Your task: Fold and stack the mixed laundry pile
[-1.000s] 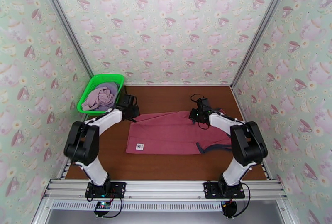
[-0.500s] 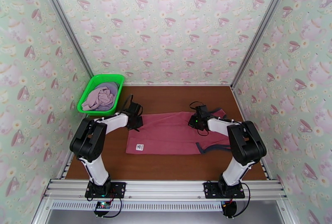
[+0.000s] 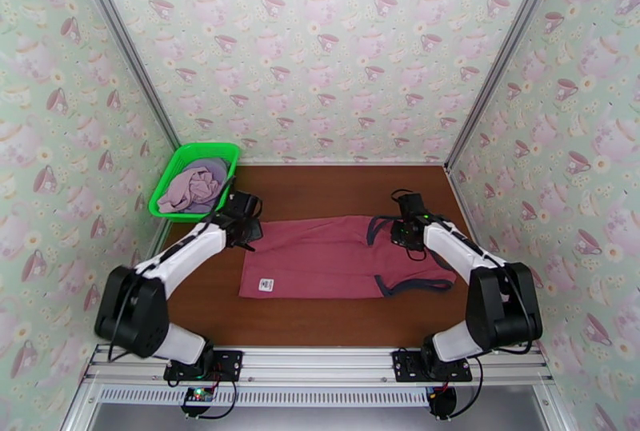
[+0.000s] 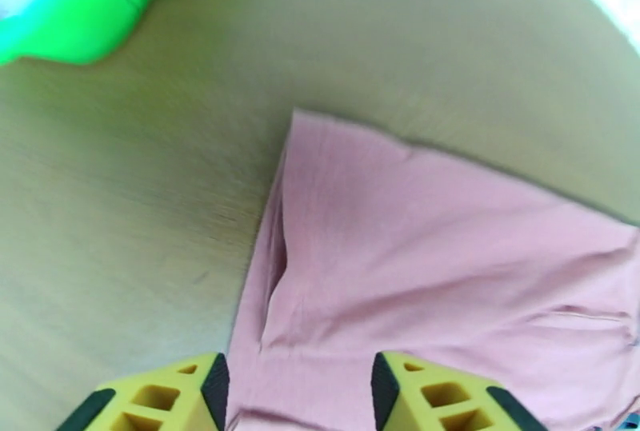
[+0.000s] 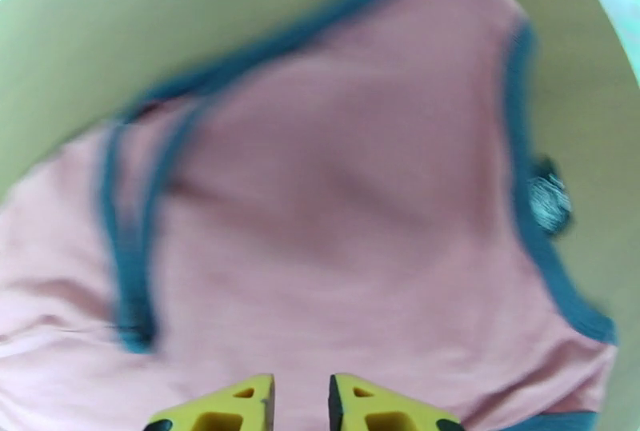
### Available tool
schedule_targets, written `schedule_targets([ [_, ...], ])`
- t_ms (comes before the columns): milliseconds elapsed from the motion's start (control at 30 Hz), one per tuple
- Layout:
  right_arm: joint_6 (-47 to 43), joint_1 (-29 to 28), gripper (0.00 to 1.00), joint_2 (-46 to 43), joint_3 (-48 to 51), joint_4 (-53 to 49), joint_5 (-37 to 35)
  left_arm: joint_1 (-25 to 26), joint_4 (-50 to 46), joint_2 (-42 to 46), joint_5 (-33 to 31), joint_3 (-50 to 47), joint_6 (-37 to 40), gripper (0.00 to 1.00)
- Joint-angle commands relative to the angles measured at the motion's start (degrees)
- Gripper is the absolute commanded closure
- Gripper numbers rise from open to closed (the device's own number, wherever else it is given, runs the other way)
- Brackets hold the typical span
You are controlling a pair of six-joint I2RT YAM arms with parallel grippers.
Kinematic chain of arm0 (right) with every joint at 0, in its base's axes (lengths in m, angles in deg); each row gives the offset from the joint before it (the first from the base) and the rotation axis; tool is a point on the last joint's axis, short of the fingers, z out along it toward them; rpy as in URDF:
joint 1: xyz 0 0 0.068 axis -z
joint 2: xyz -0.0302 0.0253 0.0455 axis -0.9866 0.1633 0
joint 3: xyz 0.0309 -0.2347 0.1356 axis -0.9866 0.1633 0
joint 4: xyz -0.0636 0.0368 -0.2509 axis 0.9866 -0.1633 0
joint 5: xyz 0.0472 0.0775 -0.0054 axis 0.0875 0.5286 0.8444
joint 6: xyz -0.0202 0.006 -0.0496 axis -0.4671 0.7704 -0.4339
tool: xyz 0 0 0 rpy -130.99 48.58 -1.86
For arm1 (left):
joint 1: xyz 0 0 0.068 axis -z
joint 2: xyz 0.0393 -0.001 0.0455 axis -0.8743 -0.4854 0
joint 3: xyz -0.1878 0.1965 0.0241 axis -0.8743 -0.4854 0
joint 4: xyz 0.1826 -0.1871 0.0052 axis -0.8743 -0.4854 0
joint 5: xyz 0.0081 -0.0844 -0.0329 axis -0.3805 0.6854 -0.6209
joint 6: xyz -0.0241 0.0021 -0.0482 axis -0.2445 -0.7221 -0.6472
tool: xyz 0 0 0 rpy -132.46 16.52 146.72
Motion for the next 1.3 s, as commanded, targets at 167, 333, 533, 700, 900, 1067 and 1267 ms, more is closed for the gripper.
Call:
schedule_targets([
  [167,-5.54,6.02,0.80,9.69,-0.17,-2.15,-1.00,-0.50,-9.30,8.48,-1.65,-0.32,1.09,0.40],
  [333,-8.25,7.00,0.85,21.48,-10.48,-5.50,-1.54,-0.67,-11.71,13.80,-2.14,-1.64,-0.08,0.36],
  [533,-10.99,7.86,0.86,34.03,-28.38,-13.28,-2.16,-0.76,-15.06,17.15,-1.25,-3.93,-0.35,0.28],
  [700,-12.53,8.60,0.88,45.43,-47.28,-20.86,-2.83,-0.63,-13.64,16.60,1.10,-5.30,-0.64,0.26],
  [900,-13.96,7.67,0.81,40.28,-50.12,-19.69,-1.22,-0.58,-10.04,8.13,5.00,-4.17,0.57,0.23],
  [1067,-15.12,0.81,0.53,19.92,-35.10,-15.31,-3.33,-0.99,-5.67,-2.37,4.49,0.06,1.99,0.23],
  [1267,-10.95,-17.16,0.36,1.28,-19.35,-14.58,-2.00,-1.64,-1.89,-15.52,5.93,6.33,3.62,0.25],
])
